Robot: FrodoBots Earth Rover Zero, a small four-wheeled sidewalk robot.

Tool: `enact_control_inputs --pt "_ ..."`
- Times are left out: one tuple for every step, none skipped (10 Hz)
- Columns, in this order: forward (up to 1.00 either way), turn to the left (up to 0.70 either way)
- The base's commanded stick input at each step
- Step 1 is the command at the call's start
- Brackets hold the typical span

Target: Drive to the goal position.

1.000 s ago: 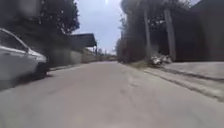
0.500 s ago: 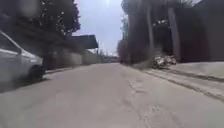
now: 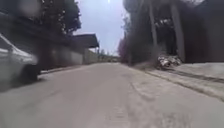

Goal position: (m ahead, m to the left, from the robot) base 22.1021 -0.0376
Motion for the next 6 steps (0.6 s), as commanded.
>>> enact_control_inputs --pt "0.70 -0.35" --pt "0.70 -0.35" --pt "0.70 -0.14" --pt "0.70 0.00" --pt "0.70 0.00" --pt "0.70 0.00"
